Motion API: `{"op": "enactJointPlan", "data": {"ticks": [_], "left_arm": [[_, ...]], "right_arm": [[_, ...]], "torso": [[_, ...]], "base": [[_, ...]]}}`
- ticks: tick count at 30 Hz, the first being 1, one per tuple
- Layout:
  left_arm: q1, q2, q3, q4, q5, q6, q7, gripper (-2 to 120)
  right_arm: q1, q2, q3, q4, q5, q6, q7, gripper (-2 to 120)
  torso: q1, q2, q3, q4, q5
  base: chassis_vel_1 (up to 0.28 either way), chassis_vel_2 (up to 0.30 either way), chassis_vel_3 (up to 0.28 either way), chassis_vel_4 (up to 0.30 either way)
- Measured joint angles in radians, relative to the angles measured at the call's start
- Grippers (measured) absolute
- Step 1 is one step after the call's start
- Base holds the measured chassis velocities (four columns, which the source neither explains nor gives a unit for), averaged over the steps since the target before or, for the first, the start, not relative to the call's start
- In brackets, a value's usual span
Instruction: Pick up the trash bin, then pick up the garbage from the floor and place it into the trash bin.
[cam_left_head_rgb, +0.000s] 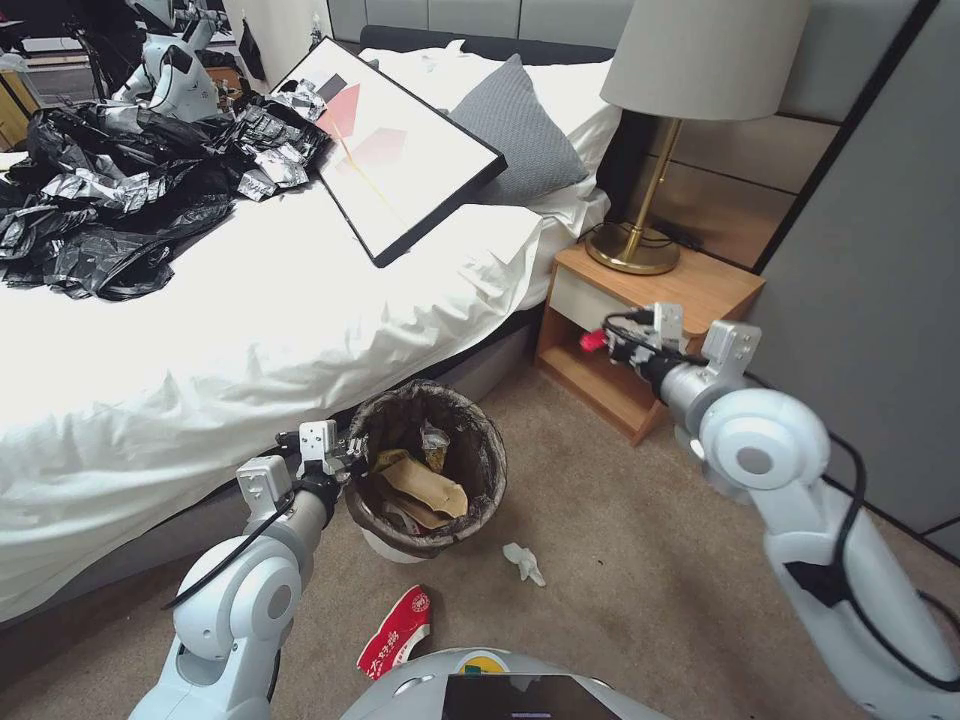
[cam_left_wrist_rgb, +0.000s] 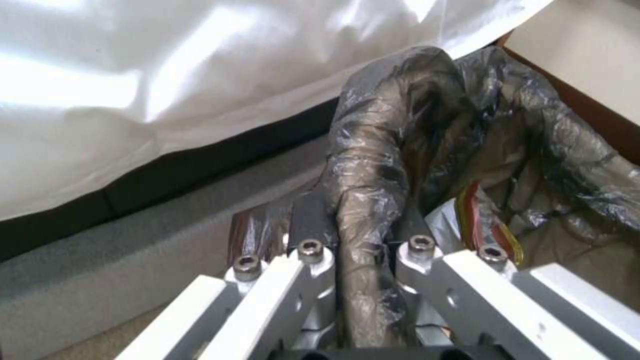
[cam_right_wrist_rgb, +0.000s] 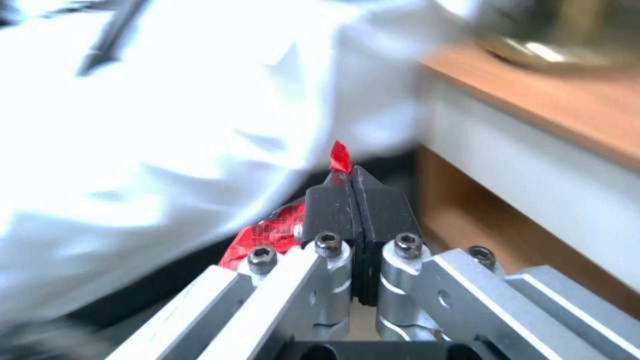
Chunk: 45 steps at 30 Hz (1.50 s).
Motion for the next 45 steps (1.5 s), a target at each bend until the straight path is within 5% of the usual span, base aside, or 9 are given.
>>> {"op": "enactJointPlan", "data": {"ticks": [2,5,6,8,15,31,45], "left_arm": [[-0.002,-0.001,0.004,0.005,0.003,0.000,0.002,5],[-0.013,-0.005,0.009,0.020,0.007,0.000,0.006,5],[-0.013,-0.005,0.009,0.020,0.007,0.000,0.006,5],[-0.017,-0.007,0.007,0.026,0.007,0.000,0.008,5],[-0.025,-0.010,-0.009,0.029,0.003,0.000,0.008,5],[-0.028,-0.013,-0.019,0.025,-0.001,0.000,0.008,5],[-0.034,-0.021,-0.021,0.026,-0.001,0.000,0.008,5]], "right_arm": [[0.077,-0.044,-0.057,0.012,0.018,0.000,-0.056,0],[0.326,-0.093,-0.351,-0.012,0.029,0.005,-0.135,0],[0.326,-0.093,-0.351,-0.012,0.029,0.005,-0.135,0],[0.428,-0.054,-0.540,-0.035,0.028,0.013,-0.136,0],[0.494,0.034,-0.789,-0.091,-0.015,0.021,-0.119,0],[0.391,0.063,-0.850,-0.139,-0.092,0.022,-0.118,0],[0.326,0.076,-0.849,-0.183,-0.134,0.025,-0.117,54]], "torso": [[0.000,0.000,0.000,-0.0004,0.0001],[0.000,0.000,0.000,-0.0002,-0.0003],[0.000,0.000,0.000,-0.0002,-0.0003],[0.000,0.000,0.000,0.0000,-0.0003],[0.000,0.000,0.000,0.0003,-0.0004],[0.000,0.000,0.000,-0.0002,-0.0001],[0.000,0.000,0.000,-0.0002,-0.0002]], "base": [[0.000,0.000,0.000,0.000],[0.000,0.000,0.000,0.000],[0.000,0.000,0.000,0.000],[0.000,0.000,0.000,0.000],[0.000,0.000,0.000,0.000],[0.000,0.000,0.000,0.000],[0.000,0.000,0.000,0.000]]}}
